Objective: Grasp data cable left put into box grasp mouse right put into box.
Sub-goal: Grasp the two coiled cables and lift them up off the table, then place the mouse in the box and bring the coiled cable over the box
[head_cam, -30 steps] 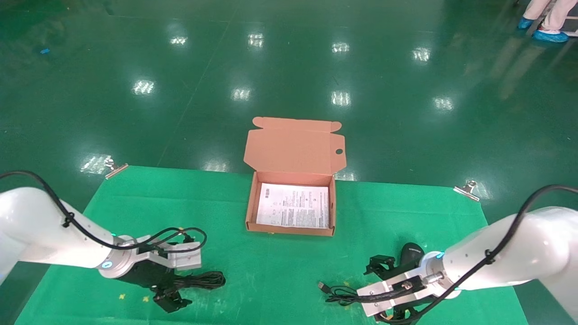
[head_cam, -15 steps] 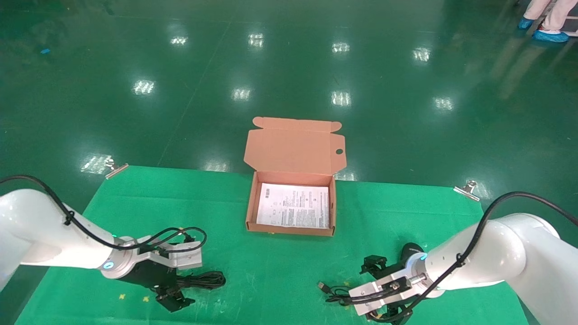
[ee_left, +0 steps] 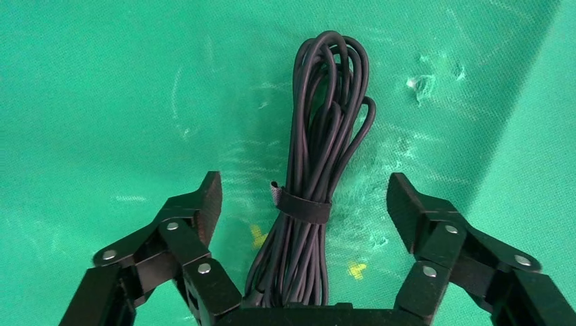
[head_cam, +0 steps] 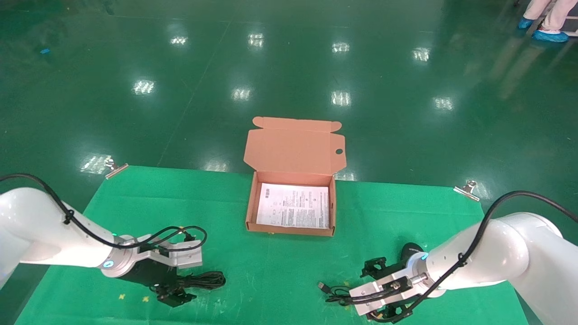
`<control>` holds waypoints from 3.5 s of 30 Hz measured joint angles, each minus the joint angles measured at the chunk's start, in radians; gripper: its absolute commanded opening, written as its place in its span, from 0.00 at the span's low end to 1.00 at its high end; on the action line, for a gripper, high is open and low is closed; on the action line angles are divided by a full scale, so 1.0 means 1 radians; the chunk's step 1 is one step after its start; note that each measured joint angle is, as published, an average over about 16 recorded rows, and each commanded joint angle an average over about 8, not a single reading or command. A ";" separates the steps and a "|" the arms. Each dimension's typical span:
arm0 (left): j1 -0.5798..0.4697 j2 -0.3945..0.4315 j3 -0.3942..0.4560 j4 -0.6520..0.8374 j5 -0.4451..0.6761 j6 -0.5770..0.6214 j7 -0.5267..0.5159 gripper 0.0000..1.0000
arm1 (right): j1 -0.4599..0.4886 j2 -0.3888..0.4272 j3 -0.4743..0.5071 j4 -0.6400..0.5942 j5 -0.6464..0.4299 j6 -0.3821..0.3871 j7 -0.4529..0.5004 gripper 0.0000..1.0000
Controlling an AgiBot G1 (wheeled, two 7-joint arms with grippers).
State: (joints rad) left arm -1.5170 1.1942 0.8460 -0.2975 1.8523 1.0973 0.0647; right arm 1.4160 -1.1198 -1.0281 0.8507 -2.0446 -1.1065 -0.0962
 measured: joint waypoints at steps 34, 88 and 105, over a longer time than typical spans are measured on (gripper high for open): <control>-0.016 -0.055 -0.003 -0.118 0.002 0.020 0.025 0.00 | 0.047 0.054 0.046 0.051 0.037 -0.009 0.053 0.00; -0.118 -0.143 -0.041 -0.700 0.354 -0.220 -0.383 0.00 | 0.452 -0.235 0.180 -0.218 0.281 0.293 -0.108 0.00; -0.067 -0.232 -0.017 -0.834 0.557 -0.079 -0.617 0.00 | 0.352 -0.250 -0.065 -0.195 0.444 0.422 -0.048 0.00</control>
State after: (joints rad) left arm -1.5837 0.9620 0.8289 -1.1317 2.4091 1.0180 -0.5527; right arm 1.7677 -1.3703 -1.0926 0.6556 -1.6007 -0.6842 -0.1440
